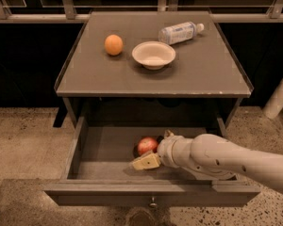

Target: Pick apple from top drawer and place on counter

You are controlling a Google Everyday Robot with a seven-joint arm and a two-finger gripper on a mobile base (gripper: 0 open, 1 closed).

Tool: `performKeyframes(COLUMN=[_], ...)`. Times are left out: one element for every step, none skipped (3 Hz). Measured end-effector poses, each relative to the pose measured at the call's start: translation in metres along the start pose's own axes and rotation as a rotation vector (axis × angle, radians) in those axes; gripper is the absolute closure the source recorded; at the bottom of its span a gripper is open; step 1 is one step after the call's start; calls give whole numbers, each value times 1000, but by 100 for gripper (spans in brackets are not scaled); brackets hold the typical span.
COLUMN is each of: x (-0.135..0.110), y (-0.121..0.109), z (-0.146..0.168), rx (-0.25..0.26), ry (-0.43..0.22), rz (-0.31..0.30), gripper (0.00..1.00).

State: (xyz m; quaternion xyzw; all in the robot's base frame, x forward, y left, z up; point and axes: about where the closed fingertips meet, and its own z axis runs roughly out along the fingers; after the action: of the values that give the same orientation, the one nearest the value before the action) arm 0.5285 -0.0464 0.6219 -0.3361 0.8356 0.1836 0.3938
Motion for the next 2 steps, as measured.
performKeyframes(x=[4,5], y=[6,6], z=[16,16], rx=[-11,-11], ry=[-7,-7], rz=[12,13], gripper=[0,19])
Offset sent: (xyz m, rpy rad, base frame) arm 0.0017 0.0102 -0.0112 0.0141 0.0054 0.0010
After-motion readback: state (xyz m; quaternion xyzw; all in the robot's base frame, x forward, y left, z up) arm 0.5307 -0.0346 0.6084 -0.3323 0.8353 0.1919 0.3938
